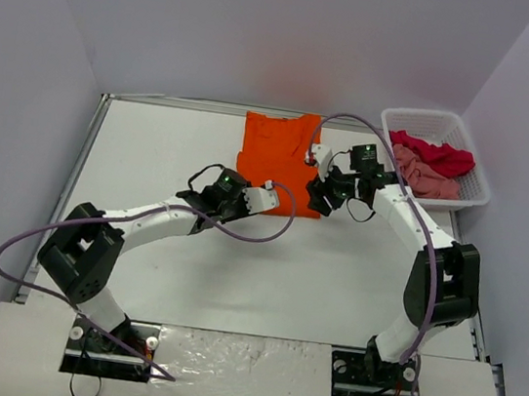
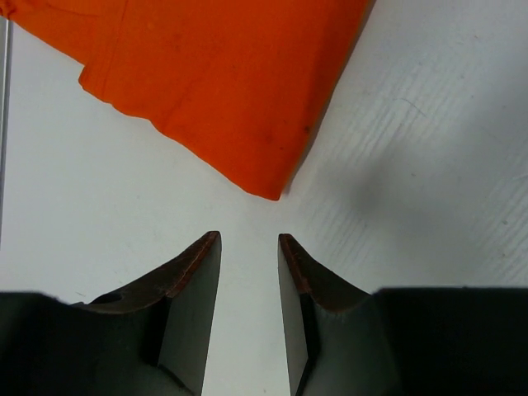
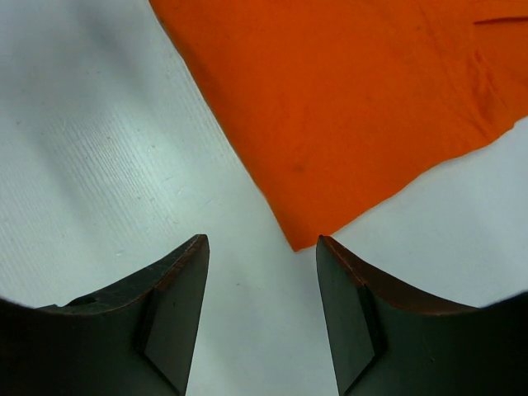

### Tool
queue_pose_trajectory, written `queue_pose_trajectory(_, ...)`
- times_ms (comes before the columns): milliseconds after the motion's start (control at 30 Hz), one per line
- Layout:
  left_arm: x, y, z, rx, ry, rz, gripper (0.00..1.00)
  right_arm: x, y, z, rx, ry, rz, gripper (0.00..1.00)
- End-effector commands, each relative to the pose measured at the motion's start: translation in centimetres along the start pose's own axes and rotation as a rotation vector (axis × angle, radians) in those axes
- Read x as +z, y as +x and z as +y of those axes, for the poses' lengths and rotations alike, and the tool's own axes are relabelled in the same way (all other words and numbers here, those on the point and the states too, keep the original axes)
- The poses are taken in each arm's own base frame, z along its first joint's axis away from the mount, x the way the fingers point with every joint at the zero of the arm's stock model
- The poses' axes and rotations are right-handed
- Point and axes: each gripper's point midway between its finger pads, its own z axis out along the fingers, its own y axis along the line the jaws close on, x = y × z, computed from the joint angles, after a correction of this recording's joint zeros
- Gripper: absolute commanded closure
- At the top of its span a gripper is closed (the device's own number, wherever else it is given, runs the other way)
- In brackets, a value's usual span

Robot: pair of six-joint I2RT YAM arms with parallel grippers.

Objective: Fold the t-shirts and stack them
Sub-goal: Grab one side of the 2/3 rectangular tshirt with both arms

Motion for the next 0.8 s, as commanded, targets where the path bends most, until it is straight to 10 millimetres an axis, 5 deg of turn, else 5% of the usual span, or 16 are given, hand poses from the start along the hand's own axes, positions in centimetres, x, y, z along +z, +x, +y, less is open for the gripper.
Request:
queue_pose_trajectory(0, 0.7, -2.8, 2.3, 0.031, -0.093, -0.087, 0.67, 1.1, 0.5, 0.2, -0.005, -0.05, 0.003, 0.49)
queue_pose_trajectory(300, 4.6, -1.0, 0.6, 0.076, -0.05, -0.037, 0.68, 4.2, 2.7, -1.4, 0.028, -0.074, 0.066, 0.49)
queue_pose_trajectory(767, 6.3, 0.9, -0.5, 0.129, 0.035, 0.057, 0.71, 5.6, 3.3, -2.4, 0.053, -0.069, 0.091, 0.49)
